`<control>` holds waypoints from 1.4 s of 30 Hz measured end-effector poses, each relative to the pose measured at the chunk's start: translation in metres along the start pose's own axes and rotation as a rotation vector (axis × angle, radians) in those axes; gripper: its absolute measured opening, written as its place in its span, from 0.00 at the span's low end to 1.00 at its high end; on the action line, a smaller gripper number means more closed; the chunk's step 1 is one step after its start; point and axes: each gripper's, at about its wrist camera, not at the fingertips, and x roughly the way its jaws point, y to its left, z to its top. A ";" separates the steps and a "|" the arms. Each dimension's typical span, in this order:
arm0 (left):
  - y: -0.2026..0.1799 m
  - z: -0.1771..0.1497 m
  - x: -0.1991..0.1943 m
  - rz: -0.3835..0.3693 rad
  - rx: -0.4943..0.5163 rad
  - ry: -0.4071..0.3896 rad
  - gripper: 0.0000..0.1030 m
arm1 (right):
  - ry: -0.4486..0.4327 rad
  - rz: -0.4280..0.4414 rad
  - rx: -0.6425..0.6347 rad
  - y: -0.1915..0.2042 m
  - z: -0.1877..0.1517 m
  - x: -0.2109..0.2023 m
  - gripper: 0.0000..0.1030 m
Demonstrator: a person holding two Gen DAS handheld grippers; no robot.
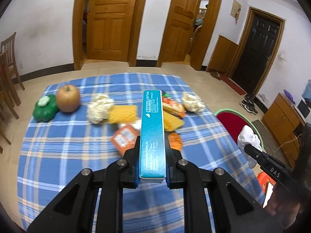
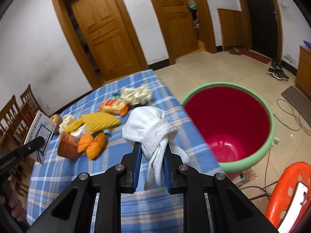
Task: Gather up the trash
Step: 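Carry both items over the red bucket and open both tools to drop them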
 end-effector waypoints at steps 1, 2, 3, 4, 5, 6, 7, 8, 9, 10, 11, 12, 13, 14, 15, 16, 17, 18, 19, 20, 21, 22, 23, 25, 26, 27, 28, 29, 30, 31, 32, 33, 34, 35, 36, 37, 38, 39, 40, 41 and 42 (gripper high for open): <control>-0.007 0.000 0.002 -0.008 0.007 0.004 0.17 | -0.005 -0.004 0.009 -0.006 0.001 -0.002 0.20; -0.013 0.001 0.005 -0.015 0.013 0.009 0.17 | -0.010 -0.010 0.019 -0.013 0.003 -0.004 0.20; -0.021 0.002 0.008 -0.025 0.021 0.015 0.17 | -0.014 -0.015 0.027 -0.019 0.004 -0.006 0.20; -0.026 0.002 0.010 -0.031 0.026 0.017 0.17 | -0.018 -0.019 0.035 -0.025 0.006 -0.007 0.20; -0.034 0.003 0.013 -0.042 0.038 0.021 0.17 | -0.022 -0.024 0.043 -0.031 0.007 -0.007 0.20; -0.041 0.003 0.016 -0.047 0.049 0.024 0.17 | -0.025 -0.032 0.051 -0.037 0.009 -0.008 0.20; -0.048 0.004 0.019 -0.054 0.060 0.026 0.17 | -0.027 -0.039 0.060 -0.043 0.010 -0.008 0.20; -0.055 0.004 0.023 -0.061 0.071 0.028 0.17 | -0.027 -0.047 0.070 -0.050 0.012 -0.008 0.20; -0.061 0.005 0.025 -0.068 0.080 0.032 0.17 | -0.027 -0.054 0.077 -0.054 0.012 -0.008 0.20; -0.066 0.006 0.029 -0.075 0.090 0.036 0.17 | -0.025 -0.062 0.086 -0.061 0.013 -0.007 0.20; -0.073 0.006 0.033 -0.082 0.098 0.040 0.17 | -0.024 -0.067 0.093 -0.065 0.015 -0.006 0.20; -0.078 0.007 0.038 -0.088 0.104 0.043 0.17 | -0.023 -0.072 0.102 -0.071 0.016 -0.004 0.20; -0.083 0.007 0.042 -0.093 0.113 0.046 0.17 | -0.020 -0.079 0.111 -0.076 0.017 -0.002 0.20; -0.089 0.009 0.047 -0.099 0.124 0.050 0.17 | -0.018 -0.085 0.118 -0.081 0.018 0.000 0.20; -0.096 0.010 0.052 -0.107 0.135 0.054 0.17 | -0.016 -0.089 0.122 -0.084 0.019 0.002 0.20; -0.101 0.010 0.056 -0.112 0.143 0.056 0.17 | -0.013 -0.094 0.128 -0.089 0.020 0.004 0.20; -0.108 0.011 0.061 -0.119 0.155 0.060 0.17 | -0.009 -0.099 0.134 -0.095 0.021 0.007 0.20; -0.113 0.012 0.065 -0.126 0.165 0.064 0.17 | -0.007 -0.103 0.138 -0.099 0.022 0.009 0.20; -0.118 0.013 0.070 -0.132 0.175 0.068 0.17 | -0.003 -0.107 0.144 -0.104 0.023 0.012 0.21; -0.125 0.014 0.075 -0.141 0.185 0.073 0.17 | 0.000 -0.112 0.148 -0.108 0.024 0.014 0.22; -0.130 0.015 0.081 -0.149 0.194 0.077 0.17 | 0.001 -0.118 0.151 -0.110 0.025 0.016 0.22; -0.136 0.016 0.085 -0.157 0.202 0.080 0.17 | 0.002 -0.125 0.155 -0.113 0.026 0.018 0.23; -0.142 0.018 0.090 -0.163 0.211 0.083 0.17 | 0.006 -0.130 0.159 -0.116 0.027 0.021 0.24; -0.151 0.019 0.098 -0.175 0.226 0.089 0.17 | 0.008 -0.142 0.170 -0.120 0.028 0.023 0.26; -0.155 0.020 0.102 -0.181 0.233 0.093 0.17 | 0.006 -0.147 0.173 -0.122 0.029 0.024 0.29; -0.159 0.020 0.104 -0.186 0.237 0.094 0.17 | 0.001 -0.154 0.176 -0.124 0.029 0.024 0.30; -0.162 0.021 0.107 -0.191 0.243 0.097 0.17 | -0.001 -0.159 0.177 -0.124 0.030 0.024 0.33; -0.167 0.021 0.111 -0.197 0.249 0.102 0.17 | -0.005 -0.159 0.182 -0.126 0.030 0.024 0.35; -0.171 0.021 0.115 -0.203 0.254 0.105 0.17 | -0.007 -0.160 0.187 -0.126 0.030 0.023 0.35; -0.175 0.022 0.119 -0.209 0.259 0.110 0.17 | -0.010 -0.162 0.193 -0.128 0.030 0.022 0.36; -0.179 0.022 0.122 -0.213 0.262 0.113 0.17 | -0.015 -0.165 0.200 -0.130 0.030 0.020 0.36; -0.182 0.022 0.126 -0.219 0.265 0.119 0.17 | -0.019 -0.170 0.205 -0.132 0.030 0.019 0.36; -0.186 0.022 0.130 -0.226 0.267 0.124 0.17 | -0.024 -0.175 0.211 -0.134 0.030 0.017 0.36; -0.190 0.022 0.132 -0.234 0.270 0.128 0.17 | -0.027 -0.178 0.215 -0.135 0.031 0.015 0.36; -0.194 0.022 0.134 -0.238 0.274 0.130 0.17 | -0.032 -0.181 0.222 -0.137 0.030 0.012 0.36; -0.197 0.022 0.137 -0.243 0.279 0.133 0.17 | -0.035 -0.183 0.228 -0.139 0.030 0.010 0.36; -0.201 0.021 0.140 -0.249 0.283 0.136 0.17 | -0.039 -0.185 0.235 -0.140 0.030 0.009 0.36; -0.203 0.021 0.142 -0.254 0.285 0.139 0.17 | -0.043 -0.187 0.242 -0.142 0.030 0.006 0.36; -0.206 0.021 0.146 -0.258 0.289 0.143 0.17 | -0.046 -0.188 0.248 -0.144 0.030 0.004 0.36; -0.209 0.021 0.149 -0.264 0.292 0.145 0.17 | -0.049 -0.190 0.255 -0.145 0.030 0.002 0.36; -0.212 0.021 0.151 -0.270 0.296 0.147 0.17 | -0.050 -0.193 0.261 -0.146 0.029 0.000 0.36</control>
